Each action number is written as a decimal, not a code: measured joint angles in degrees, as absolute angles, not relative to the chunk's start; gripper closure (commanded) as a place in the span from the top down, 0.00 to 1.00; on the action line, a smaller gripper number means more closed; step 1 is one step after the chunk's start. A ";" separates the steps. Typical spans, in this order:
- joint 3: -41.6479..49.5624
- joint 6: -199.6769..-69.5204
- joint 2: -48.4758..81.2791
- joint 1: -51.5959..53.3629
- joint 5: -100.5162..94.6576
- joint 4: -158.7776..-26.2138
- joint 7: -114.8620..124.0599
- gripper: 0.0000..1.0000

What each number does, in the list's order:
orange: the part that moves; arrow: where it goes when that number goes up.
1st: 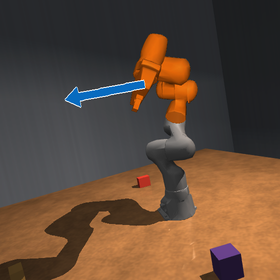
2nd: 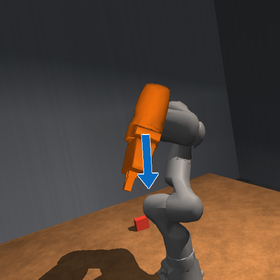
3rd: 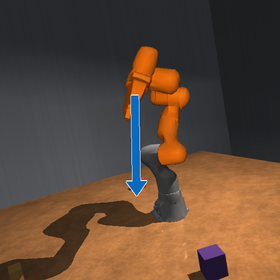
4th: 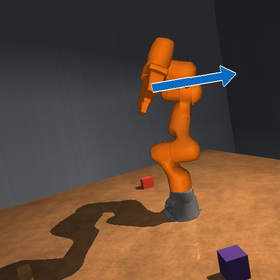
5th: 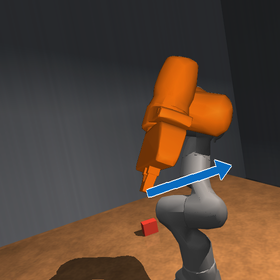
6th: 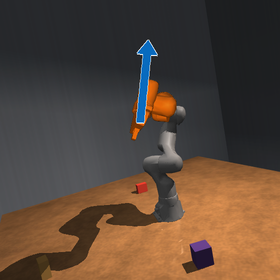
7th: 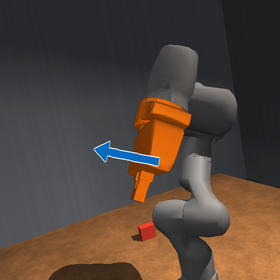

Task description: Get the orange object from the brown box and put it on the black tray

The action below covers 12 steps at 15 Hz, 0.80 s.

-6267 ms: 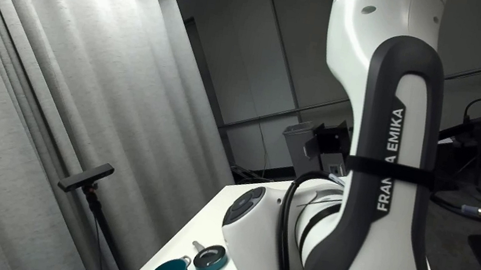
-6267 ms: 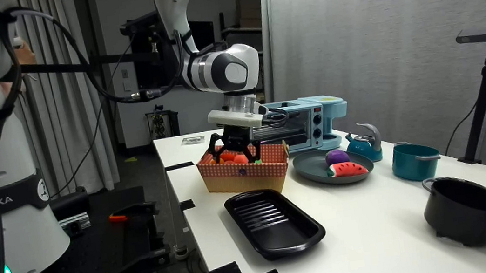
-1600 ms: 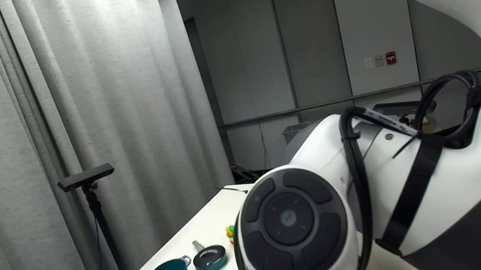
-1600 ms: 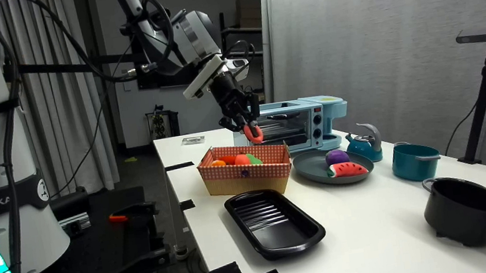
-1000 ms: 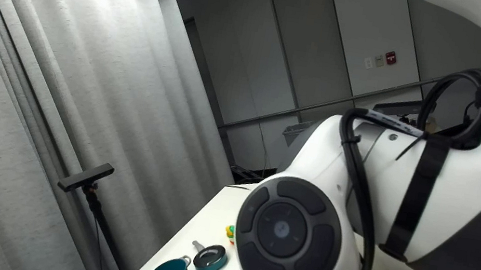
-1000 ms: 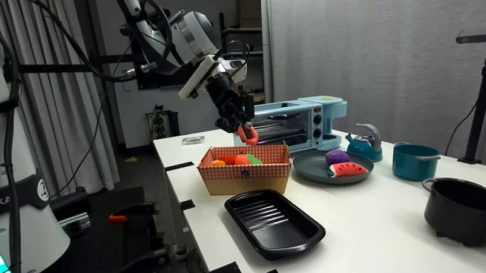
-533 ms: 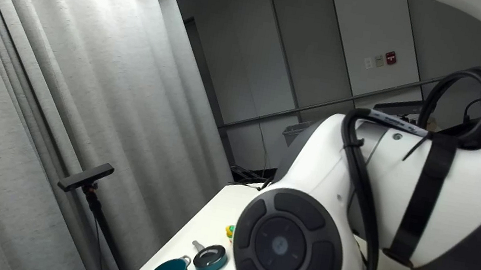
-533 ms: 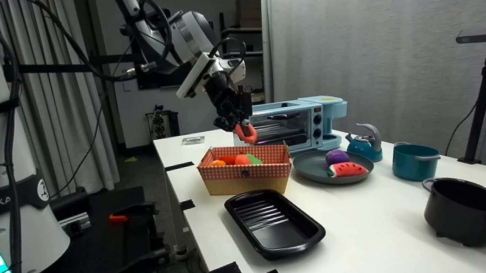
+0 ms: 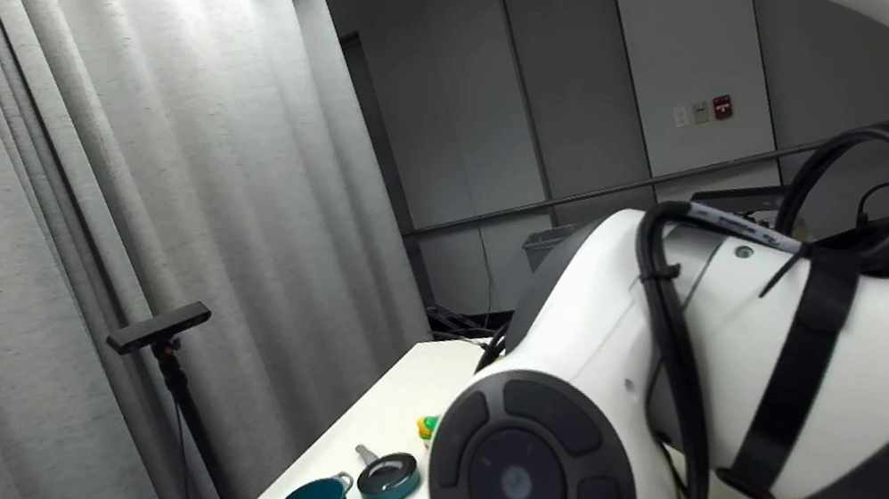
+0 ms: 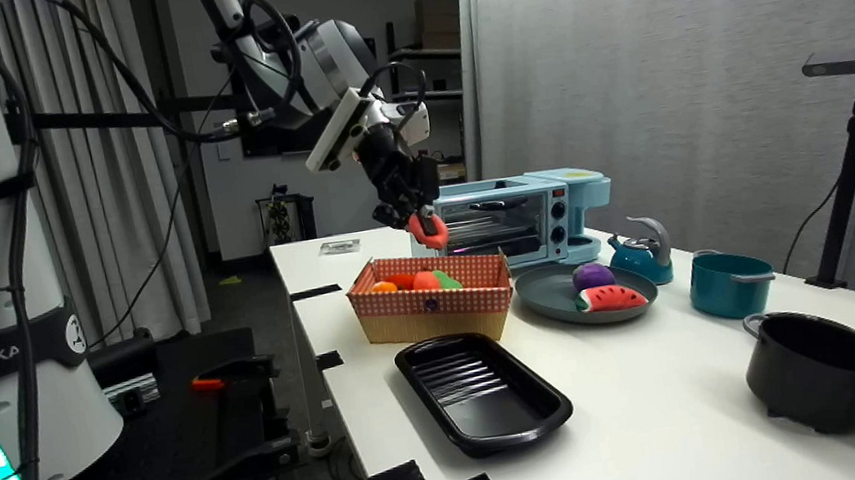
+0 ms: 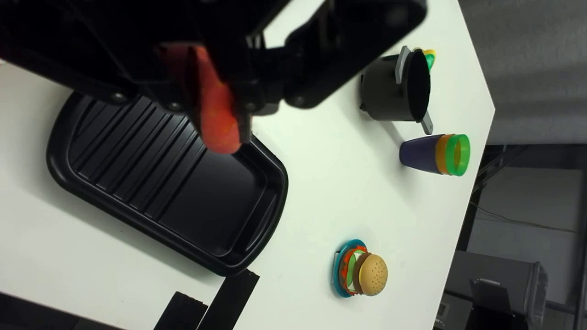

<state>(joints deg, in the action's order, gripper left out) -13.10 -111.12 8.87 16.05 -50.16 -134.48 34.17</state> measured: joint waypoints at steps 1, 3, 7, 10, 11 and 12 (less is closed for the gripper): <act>-13.15 -110.78 8.87 16.08 -50.03 -134.45 34.25 0.04; -13.21 -110.30 8.87 16.10 -49.82 -134.38 34.38 0.04; -13.27 -110.02 8.87 16.11 -49.73 -134.31 34.63 0.47; -13.32 -109.63 8.87 16.12 -49.51 -134.27 34.67 0.70; -13.37 -109.33 8.87 16.12 -49.41 -134.24 34.67 0.79; -13.42 -109.03 8.87 16.12 -49.34 -134.19 34.67 0.85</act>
<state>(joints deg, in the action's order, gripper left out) -13.42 -109.03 8.87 16.12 -49.34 -134.19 34.67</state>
